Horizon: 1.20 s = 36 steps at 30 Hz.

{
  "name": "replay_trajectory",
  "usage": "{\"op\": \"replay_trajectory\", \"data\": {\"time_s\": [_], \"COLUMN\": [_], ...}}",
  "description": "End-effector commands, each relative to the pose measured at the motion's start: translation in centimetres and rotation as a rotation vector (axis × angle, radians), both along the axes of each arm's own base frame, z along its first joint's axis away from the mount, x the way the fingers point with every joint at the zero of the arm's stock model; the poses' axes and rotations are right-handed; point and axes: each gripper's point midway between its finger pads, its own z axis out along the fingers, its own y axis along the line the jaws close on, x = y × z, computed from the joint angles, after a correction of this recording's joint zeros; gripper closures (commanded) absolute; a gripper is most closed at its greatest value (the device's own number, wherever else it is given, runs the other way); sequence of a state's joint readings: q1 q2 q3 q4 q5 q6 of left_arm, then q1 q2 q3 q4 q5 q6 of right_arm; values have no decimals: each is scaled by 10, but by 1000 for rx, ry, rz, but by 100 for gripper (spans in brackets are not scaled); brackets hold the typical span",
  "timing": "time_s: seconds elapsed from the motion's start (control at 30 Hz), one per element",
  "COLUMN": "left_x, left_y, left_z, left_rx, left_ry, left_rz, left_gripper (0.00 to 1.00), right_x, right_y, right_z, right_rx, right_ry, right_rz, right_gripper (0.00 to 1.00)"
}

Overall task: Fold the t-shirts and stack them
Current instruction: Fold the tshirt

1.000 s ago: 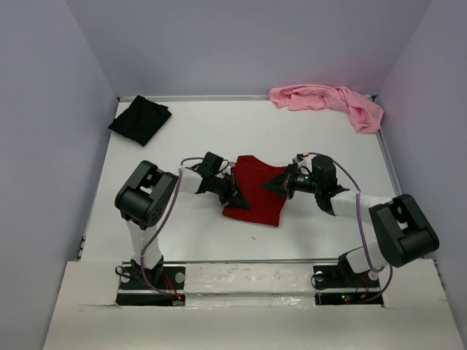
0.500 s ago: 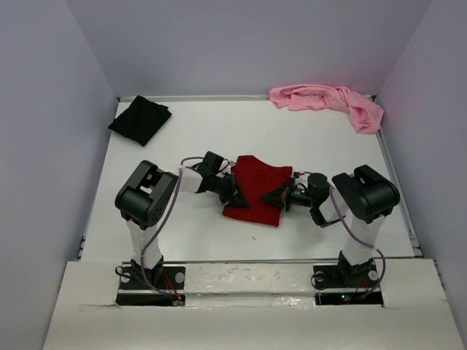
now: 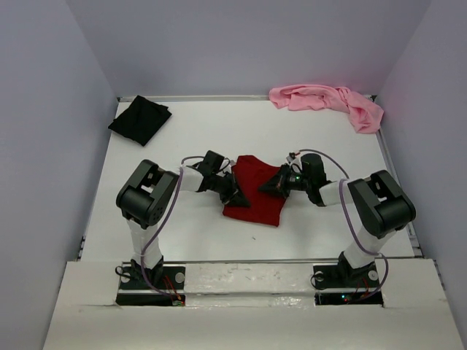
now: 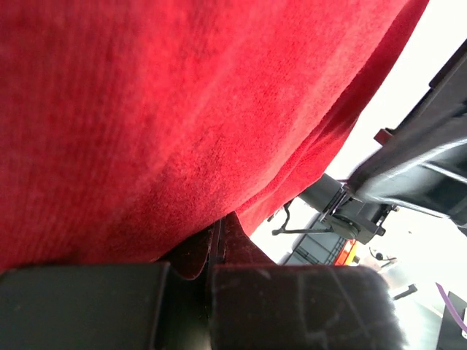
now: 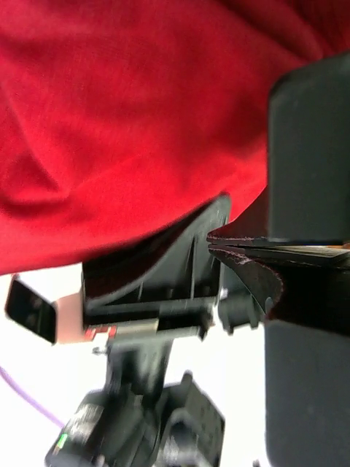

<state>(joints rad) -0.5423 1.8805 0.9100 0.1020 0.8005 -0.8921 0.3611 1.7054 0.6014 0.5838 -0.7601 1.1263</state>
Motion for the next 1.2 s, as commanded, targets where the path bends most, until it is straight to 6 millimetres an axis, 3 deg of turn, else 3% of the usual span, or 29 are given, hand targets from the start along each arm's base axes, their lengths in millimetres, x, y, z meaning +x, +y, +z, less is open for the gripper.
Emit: {"op": "replay_trajectory", "data": {"time_s": [0.0, 0.17, 0.23, 0.33, 0.6, 1.07, 1.17], "left_x": [7, 6, 4, 2, -3, -4, -9], "left_y": [-6, -4, -3, -3, -1, 3, 16], "left_z": [8, 5, 2, 2, -2, -7, -25], "left_rx": [-17, -13, -10, -12, -11, 15, 137], "left_ry": [-24, -25, -22, -23, -17, -11, 21], "left_rz": [-11, -18, -21, -28, -53, -51, -54], "left_gripper": [100, 100, 100, 100, 100, 100, 100], "right_x": [-20, -24, -32, -34, -28, -7, -5], "right_y": [-13, -14, -18, -17, -15, -8, -10], "right_z": [-34, -26, -30, -21, -44, -39, -38], "right_rx": [-134, -108, -116, -88, -102, -109, -110], "right_ry": [-41, -290, -335, -425, -441, -493, -496], "right_rz": [69, 122, 126, 141, 158, 167, 161], "right_gripper": [98, 95, 98, 100, 100, 100, 100]}}
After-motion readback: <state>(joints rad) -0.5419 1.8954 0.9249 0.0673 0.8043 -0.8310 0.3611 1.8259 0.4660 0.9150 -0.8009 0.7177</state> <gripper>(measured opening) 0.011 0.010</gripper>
